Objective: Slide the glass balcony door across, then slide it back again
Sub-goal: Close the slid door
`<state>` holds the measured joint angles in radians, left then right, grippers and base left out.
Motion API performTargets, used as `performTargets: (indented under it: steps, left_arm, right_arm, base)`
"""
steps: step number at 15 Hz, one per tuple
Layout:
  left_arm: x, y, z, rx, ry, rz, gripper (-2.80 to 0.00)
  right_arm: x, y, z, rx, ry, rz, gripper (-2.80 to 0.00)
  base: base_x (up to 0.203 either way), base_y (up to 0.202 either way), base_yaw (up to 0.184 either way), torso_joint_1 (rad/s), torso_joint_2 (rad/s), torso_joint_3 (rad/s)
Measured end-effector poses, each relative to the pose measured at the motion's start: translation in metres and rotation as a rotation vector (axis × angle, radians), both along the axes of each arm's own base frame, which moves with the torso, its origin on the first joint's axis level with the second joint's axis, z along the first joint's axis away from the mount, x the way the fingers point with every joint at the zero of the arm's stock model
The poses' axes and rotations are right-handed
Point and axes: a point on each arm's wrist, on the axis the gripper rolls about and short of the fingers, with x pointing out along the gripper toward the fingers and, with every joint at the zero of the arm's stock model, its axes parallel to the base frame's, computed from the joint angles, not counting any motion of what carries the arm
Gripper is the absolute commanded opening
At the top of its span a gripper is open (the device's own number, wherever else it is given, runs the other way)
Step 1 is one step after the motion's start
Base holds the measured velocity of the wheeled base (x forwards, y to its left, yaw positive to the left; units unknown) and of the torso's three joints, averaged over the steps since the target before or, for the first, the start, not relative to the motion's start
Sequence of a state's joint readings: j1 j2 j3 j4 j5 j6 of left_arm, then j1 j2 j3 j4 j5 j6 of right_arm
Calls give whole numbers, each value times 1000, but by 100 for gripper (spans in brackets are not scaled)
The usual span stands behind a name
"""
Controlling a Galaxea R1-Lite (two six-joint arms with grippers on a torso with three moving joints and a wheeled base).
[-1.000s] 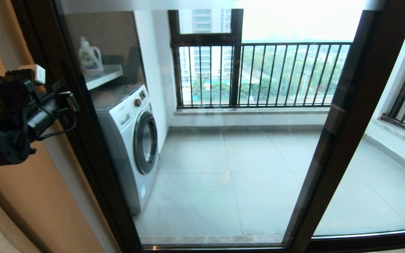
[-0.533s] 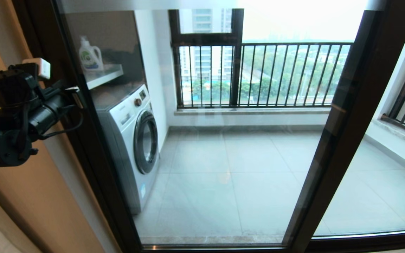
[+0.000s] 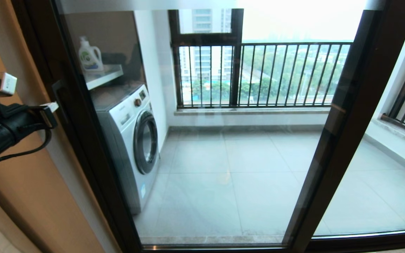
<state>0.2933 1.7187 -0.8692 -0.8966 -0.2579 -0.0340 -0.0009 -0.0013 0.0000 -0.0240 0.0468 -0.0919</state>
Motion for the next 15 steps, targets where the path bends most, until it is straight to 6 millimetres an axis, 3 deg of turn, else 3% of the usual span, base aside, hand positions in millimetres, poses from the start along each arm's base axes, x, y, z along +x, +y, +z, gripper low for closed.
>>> performTargets:
  steps: [3,6,15]
  left_arm:
    - [-6,17,-5,-4,15,33,-280]
    - [2,24,-13,2,8,41,-280]
    - [54,43,-46,51,-23,48,-280]
  right_arm:
    - [0,0,0,0,0,1,-280]
    - [0,0,0,0,0,0,-280]
    - [0,0,0,0,0,0,-280]
  base:
    - [0,0,0,0,0,0]
    - [0,0,0,0,0,0]
    - [0,0,0,0,0,0]
